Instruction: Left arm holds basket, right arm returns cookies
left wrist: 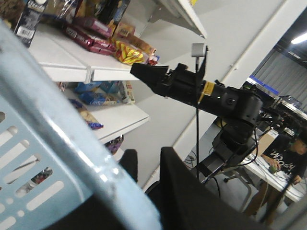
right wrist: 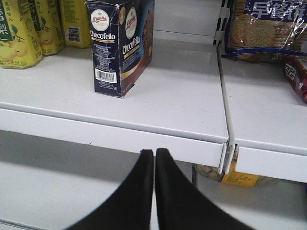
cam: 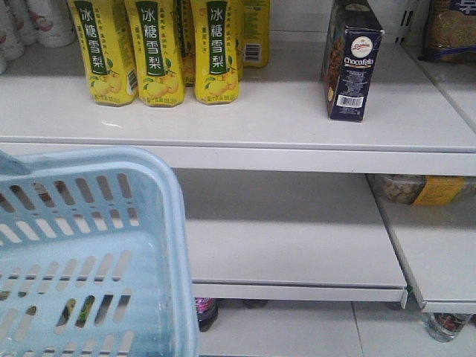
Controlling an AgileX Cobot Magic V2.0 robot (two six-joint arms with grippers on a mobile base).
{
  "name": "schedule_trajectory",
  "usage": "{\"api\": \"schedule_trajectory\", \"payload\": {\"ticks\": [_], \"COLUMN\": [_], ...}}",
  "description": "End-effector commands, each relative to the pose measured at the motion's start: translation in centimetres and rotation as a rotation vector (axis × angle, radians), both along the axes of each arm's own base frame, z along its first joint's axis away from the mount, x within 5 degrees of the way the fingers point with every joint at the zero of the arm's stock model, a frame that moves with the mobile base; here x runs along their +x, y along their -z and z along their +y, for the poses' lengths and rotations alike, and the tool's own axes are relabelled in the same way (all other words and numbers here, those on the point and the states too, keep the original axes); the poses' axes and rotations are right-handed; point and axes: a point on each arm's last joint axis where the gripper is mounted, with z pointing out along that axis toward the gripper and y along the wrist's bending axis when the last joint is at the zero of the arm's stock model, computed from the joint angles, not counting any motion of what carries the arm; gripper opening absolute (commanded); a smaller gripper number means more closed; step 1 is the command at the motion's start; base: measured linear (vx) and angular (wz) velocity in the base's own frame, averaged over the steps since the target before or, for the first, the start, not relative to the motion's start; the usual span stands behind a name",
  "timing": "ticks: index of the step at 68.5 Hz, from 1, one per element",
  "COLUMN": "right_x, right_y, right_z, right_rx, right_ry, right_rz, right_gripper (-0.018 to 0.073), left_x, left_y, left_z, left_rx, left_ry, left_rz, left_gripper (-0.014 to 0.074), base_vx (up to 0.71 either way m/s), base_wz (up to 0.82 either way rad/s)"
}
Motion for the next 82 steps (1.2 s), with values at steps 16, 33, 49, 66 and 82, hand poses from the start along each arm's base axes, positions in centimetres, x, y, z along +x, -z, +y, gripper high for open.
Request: {"api": "schedule_trajectory", "payload": {"ticks": [16, 33, 49, 66, 82], "right_x": [0.1, 0.1, 0.1, 0.1, 0.1], "right_y": [-1.3, -1.3, -1.3, -1.3, -1.3], "right_z": [0.0, 0.0, 0.0, 0.0, 0.0], "right_rx": [-0.002, -0.002, -0.003, -0.003, -0.003], "right_ry": [-0.009, -0.009, -0.006, -0.005, -0.005], "right_rz": [-0.082, -0.083, -0.082, -0.082, -0.082], "right_gripper": [-0.0006, -0.0006, -0.0006, -0.0006, -0.0006], "left_x": [-6.0, -7.3, -6.0, -4.6, -4.4], "left_y": [-1.1, -1.1, -0.7, -0.1, 0.0], "left_z": [3.4, 5.3, 6.3, 8.1, 8.7], "left_rx": [-0.114, -0.149, 0.085, 0.401, 0.522], "left_ry": [-0.157, -0.335, -0.561, -0.825, -1.004], "left_rz": [-0.340, -0.497, -0.650, -0.762, -0.754], "left_gripper": [-0.0006, -0.0006, -0.0006, -0.0006, -0.0006], "base_vx": [0.00, 0.00, 0.00, 0.00, 0.00], "base_wz": [0.00, 0.00, 0.00, 0.00, 0.00]}}
